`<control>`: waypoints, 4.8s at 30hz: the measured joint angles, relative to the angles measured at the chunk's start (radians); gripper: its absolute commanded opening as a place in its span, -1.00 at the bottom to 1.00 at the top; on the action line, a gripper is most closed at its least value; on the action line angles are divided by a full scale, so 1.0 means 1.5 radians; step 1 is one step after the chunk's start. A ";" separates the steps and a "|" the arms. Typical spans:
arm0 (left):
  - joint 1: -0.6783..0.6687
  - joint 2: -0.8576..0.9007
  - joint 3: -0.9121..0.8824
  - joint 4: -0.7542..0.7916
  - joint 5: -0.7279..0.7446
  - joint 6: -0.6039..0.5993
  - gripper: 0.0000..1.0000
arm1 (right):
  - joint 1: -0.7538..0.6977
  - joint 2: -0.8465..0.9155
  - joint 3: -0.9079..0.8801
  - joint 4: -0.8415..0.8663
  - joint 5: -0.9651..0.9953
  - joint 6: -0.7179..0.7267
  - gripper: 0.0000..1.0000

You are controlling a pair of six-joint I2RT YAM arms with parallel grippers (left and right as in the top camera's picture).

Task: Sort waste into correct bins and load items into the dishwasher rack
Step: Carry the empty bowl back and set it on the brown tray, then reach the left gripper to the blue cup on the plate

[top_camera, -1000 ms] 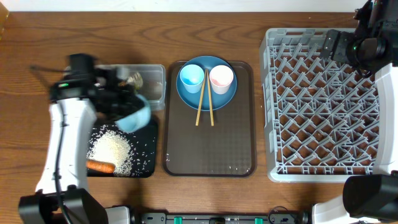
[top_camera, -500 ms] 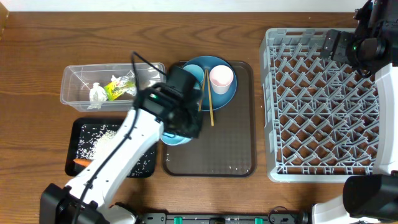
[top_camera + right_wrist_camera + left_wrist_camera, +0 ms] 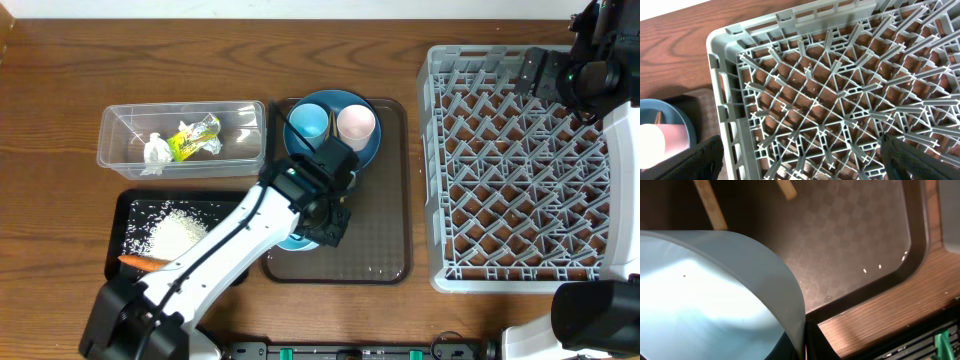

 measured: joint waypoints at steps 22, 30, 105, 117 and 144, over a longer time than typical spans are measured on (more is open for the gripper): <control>-0.008 0.114 0.000 0.024 -0.003 -0.002 -0.66 | 0.000 0.000 0.000 0.000 0.000 0.000 0.99; -0.008 0.114 0.000 0.053 0.013 -0.002 -0.49 | 0.000 0.000 0.000 0.000 0.000 0.000 0.98; 0.234 0.219 0.223 0.227 -0.123 -0.087 -0.29 | 0.000 0.000 0.000 0.027 -0.002 0.000 0.99; 0.234 0.237 0.217 0.247 -0.123 -0.090 -0.29 | 0.000 0.000 0.000 0.027 -0.002 0.000 0.99; 0.234 0.285 0.214 0.229 -0.123 -0.094 -0.56 | 0.000 0.000 0.000 0.027 -0.002 0.000 0.99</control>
